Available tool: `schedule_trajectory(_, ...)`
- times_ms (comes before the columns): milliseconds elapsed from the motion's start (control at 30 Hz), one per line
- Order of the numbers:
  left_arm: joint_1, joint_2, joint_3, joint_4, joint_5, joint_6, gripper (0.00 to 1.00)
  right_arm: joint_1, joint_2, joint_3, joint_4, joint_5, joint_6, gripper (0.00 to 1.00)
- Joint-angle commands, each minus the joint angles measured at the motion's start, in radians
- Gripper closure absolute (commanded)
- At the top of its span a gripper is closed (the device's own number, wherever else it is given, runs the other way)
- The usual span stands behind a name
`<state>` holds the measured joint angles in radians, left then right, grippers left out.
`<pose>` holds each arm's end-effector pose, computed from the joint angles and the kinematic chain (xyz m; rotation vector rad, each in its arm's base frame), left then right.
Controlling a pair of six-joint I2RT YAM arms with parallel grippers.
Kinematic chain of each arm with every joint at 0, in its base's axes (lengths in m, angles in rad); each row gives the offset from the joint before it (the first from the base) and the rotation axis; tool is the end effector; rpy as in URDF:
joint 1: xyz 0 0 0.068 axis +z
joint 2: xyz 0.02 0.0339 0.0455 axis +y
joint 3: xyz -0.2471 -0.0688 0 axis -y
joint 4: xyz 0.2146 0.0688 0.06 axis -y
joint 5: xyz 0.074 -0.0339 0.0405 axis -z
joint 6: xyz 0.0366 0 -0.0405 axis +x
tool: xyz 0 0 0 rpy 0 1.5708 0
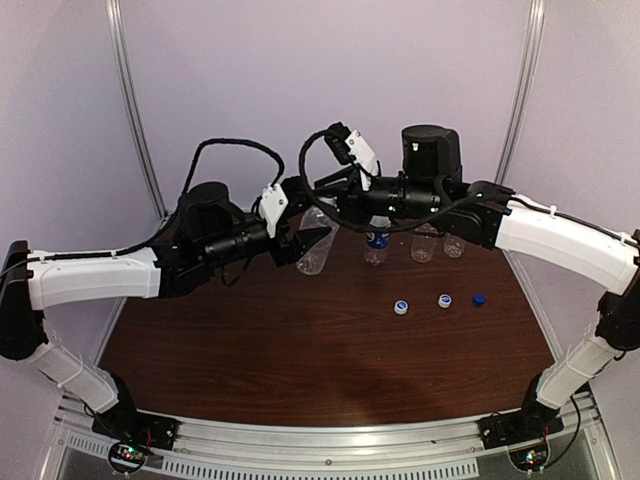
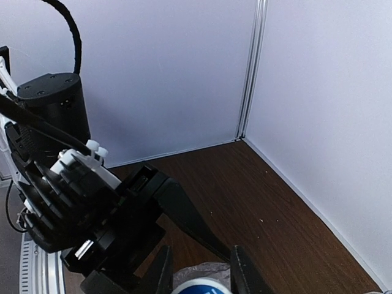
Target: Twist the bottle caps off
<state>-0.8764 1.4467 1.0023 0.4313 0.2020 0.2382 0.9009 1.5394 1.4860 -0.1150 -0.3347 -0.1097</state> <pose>0.1984 -0.2497 0.3192 0.9909 1.2847 -0.6552 0.1997 0.2715 0.3907 -1.0914 1.4447 0.8626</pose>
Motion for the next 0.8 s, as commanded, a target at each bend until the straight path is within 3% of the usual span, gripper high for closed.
schedule_trajectory(0, -0.006, 0.001, -0.003, 0.046, 0.012, 0.015, 0.22, -0.002, -0.026, 0.026, -0.008, 0.000, 0.033, 1.00)
schedule_trajectory(33, -0.006, 0.001, -0.010, 0.056, 0.004, 0.010, 0.07, -0.002, -0.033, 0.029, -0.008, -0.006, 0.041, 1.00)
schedule_trajectory(67, -0.006, 0.003, -0.021, 0.064, 0.002, 0.008, 0.03, -0.002, -0.042, 0.031, -0.005, -0.016, 0.051, 1.00)
schedule_trajectory(300, -0.004, 0.034, -0.037, 0.054, 0.011, -0.002, 0.03, -0.002, -0.098, 0.030, 0.042, -0.071, 0.142, 1.00)
schedule_trajectory(467, -0.005, 0.035, -0.025, 0.063, 0.020, 0.005, 0.12, 0.000, -0.101, 0.025, 0.039, -0.075, 0.156, 1.00)
schedule_trajectory(600, -0.006, 0.028, -0.016, 0.060, 0.042, 0.001, 0.37, 0.000, -0.099, 0.021, 0.018, -0.063, 0.147, 1.00)
schedule_trajectory(667, -0.005, 0.017, -0.019, 0.059, 0.049, -0.001, 0.44, -0.001, -0.102, 0.017, 0.003, -0.044, 0.134, 1.00)
schedule_trajectory(700, -0.006, 0.011, -0.021, 0.060, 0.050, -0.002, 0.45, -0.001, -0.104, 0.013, -0.006, -0.036, 0.129, 0.84)
schedule_trajectory(767, -0.006, 0.001, -0.030, 0.060, 0.045, 0.000, 0.46, -0.002, -0.112, 0.007, -0.018, -0.027, 0.124, 0.38)
